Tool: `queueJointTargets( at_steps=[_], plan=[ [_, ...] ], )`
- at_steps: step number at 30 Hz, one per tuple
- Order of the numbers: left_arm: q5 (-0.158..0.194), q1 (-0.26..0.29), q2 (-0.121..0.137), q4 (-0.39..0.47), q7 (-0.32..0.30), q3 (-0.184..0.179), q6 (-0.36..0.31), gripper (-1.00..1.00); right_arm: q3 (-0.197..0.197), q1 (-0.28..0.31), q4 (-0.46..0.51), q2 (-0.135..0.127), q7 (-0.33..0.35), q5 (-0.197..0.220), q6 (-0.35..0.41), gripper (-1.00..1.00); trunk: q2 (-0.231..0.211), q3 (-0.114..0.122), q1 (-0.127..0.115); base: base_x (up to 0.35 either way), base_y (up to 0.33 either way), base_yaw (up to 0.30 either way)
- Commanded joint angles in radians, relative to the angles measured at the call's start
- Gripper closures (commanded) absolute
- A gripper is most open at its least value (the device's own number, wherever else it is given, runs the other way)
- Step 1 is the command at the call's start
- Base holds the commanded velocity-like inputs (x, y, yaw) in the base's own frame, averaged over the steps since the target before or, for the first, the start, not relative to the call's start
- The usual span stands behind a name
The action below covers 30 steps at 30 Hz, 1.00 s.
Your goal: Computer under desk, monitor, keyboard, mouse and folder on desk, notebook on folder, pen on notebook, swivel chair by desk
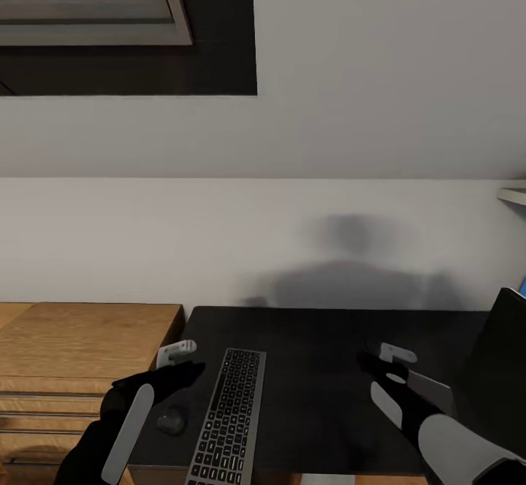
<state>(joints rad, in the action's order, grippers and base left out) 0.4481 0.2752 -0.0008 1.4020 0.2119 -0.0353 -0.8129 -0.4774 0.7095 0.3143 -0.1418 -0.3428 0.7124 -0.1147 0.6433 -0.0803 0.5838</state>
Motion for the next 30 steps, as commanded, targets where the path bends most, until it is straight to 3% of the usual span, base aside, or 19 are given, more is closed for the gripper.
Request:
queueJointTargets(
  at_steps=[1, 7, 8, 9, 13, 21, 30],
  plan=[
    [0.01, 0.001, 0.0, 0.002, 0.009, -0.001, -0.003, -1.0, -0.008, 0.003, -0.011, -0.007, 0.007, 0.011, -0.007, -1.0, 0.002, -0.002, 0.0, 0.004, -0.001, 0.0],
    [0.011, 0.001, -0.001, 0.028, 0.009, -0.002, -0.002, -1.0, -0.006, 0.032, -0.073, -0.047, 0.05, 0.02, -0.013, -1.0, 0.002, -0.002, 0.0, 0.001, 0.0, 0.0],
    [0.012, 0.002, -0.001, 0.048, 0.009, -0.002, -0.002, -1.0, -0.004, 0.04, -0.084, -0.056, 0.054, 0.033, -0.012, -1.0, 0.002, -0.002, 0.0, 0.0, 0.0, 0.0],
    [0.015, 0.001, -0.001, 0.087, 0.007, -0.003, -0.006, -1.0, -0.001, 0.057, -0.099, -0.067, 0.057, 0.072, -0.004, -1.0, 0.002, -0.002, 0.0, 0.0, 0.0, 0.0],
    [0.019, -0.001, -0.003, 0.166, 0.005, -0.003, -0.014, -1.0, 0.002, 0.082, -0.104, -0.083, 0.059, 0.145, 0.055, -1.0, 0.009, -0.005, 0.004, 0.0, 0.0, 0.0],
    [0.02, -0.001, -0.004, 0.179, 0.006, -0.003, -0.017, -1.0, 0.0, 0.085, -0.088, -0.08, 0.059, 0.158, 0.06, -1.0, 0.065, -0.03, 0.035, 0.0, 0.0, 0.0],
    [0.019, -0.001, -0.003, 0.179, 0.007, -0.003, -0.018, -1.0, 0.0, 0.085, -0.006, -0.08, 0.055, 0.16, 0.065, -1.0, 0.128, -0.058, 0.069, 0.0, 0.0, 0.0]
  ],
)
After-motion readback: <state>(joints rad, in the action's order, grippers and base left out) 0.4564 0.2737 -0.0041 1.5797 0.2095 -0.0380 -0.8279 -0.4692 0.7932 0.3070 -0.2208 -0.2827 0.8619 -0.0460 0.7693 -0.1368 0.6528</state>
